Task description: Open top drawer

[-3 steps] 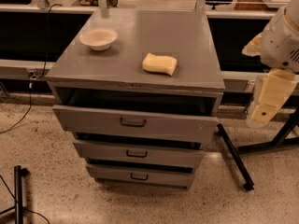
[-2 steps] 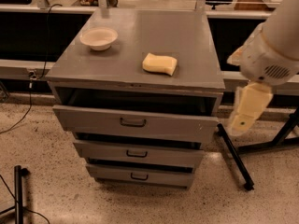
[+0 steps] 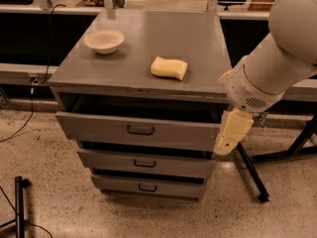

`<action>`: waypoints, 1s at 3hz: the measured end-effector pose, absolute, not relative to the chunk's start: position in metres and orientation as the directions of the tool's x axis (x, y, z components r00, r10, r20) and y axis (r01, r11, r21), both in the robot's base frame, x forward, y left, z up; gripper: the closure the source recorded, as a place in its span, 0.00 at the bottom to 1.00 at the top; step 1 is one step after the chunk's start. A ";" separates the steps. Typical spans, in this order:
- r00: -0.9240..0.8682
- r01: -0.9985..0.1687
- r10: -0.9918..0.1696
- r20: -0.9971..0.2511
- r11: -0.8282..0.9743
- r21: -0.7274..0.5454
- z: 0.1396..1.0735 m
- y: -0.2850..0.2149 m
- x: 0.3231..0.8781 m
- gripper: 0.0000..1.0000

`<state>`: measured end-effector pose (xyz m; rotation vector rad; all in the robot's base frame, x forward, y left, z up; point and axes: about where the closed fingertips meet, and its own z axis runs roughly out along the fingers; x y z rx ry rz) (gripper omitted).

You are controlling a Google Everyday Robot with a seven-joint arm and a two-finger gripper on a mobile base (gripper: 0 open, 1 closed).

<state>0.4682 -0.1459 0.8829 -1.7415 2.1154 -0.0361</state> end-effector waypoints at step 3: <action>-0.124 -0.953 -0.960 -0.252 0.186 -0.238 0.822 -0.154 0.476 0.00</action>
Offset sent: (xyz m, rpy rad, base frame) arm 0.0141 -0.0176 -0.0900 -0.0398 0.0436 0.0089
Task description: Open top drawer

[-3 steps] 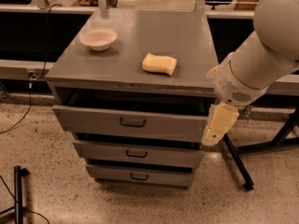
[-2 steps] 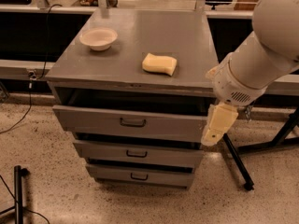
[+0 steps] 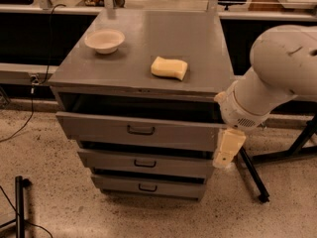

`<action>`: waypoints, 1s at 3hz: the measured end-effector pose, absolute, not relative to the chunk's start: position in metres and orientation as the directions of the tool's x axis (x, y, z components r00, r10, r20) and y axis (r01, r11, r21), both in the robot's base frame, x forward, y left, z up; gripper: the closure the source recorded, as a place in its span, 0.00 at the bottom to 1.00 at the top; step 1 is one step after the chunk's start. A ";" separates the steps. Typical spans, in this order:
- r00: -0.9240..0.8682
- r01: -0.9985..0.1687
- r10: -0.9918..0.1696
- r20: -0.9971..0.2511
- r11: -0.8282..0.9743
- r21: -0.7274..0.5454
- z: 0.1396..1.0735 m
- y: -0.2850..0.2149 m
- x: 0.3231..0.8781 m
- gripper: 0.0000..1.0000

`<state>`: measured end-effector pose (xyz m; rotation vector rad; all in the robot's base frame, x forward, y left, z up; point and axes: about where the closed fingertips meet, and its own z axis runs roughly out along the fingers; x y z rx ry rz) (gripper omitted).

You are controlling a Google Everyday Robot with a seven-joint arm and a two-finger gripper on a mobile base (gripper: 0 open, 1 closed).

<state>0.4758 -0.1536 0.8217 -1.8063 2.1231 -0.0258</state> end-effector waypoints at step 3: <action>-0.094 -0.965 -0.962 -0.257 0.152 -0.214 0.751 -0.166 0.514 0.00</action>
Offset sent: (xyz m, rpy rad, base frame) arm 0.0384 -0.0140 -0.0791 0.0239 0.0167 0.0494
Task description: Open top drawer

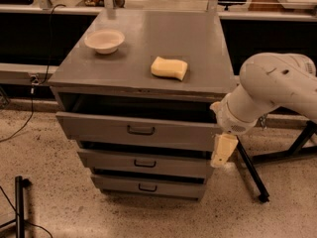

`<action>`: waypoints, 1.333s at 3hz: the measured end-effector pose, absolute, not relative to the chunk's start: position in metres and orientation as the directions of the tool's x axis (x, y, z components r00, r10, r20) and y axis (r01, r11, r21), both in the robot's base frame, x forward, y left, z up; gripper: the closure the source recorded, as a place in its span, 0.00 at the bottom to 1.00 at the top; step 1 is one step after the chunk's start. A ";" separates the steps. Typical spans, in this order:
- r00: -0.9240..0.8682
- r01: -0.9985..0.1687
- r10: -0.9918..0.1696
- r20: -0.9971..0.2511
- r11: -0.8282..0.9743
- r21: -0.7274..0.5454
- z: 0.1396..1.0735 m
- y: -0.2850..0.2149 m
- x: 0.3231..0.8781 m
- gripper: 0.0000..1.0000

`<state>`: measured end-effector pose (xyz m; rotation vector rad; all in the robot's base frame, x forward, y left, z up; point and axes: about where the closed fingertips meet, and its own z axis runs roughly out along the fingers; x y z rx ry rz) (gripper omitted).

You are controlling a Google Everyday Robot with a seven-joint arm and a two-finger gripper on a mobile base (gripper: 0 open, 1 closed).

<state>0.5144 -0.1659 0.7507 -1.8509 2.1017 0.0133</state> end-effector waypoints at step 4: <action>-0.133 -0.972 -0.959 -0.250 0.175 -0.154 0.685 -0.182 0.559 0.14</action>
Offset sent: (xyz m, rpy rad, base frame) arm 0.0530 -0.0192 -0.0531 -0.0002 0.0361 -0.0197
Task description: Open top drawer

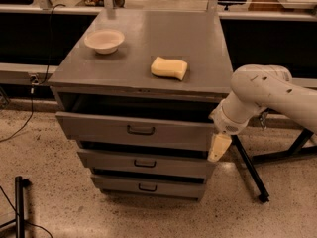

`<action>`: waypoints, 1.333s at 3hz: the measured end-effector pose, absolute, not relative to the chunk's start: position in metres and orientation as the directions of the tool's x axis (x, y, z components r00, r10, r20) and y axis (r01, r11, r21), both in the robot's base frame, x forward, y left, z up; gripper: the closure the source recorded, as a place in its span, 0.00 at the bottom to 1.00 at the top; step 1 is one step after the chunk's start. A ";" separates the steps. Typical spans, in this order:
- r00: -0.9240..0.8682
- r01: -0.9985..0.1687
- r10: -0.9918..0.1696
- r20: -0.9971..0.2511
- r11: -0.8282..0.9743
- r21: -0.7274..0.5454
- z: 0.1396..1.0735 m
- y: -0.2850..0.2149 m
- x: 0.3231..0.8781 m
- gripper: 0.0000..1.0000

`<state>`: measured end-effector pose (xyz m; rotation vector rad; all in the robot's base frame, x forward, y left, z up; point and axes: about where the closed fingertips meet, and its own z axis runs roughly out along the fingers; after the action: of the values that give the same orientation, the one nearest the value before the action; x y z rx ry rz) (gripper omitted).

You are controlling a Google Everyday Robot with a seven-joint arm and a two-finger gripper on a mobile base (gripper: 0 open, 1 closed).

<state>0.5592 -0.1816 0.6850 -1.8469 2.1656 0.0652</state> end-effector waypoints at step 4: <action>-0.137 -0.980 -0.955 -0.262 0.169 -0.103 0.689 -0.179 0.527 0.28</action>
Offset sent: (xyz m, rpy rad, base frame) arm -0.0108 -0.0022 -0.0186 -0.0170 0.0589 -0.0181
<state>0.5269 -0.1792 0.6887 -1.8638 2.1812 0.1347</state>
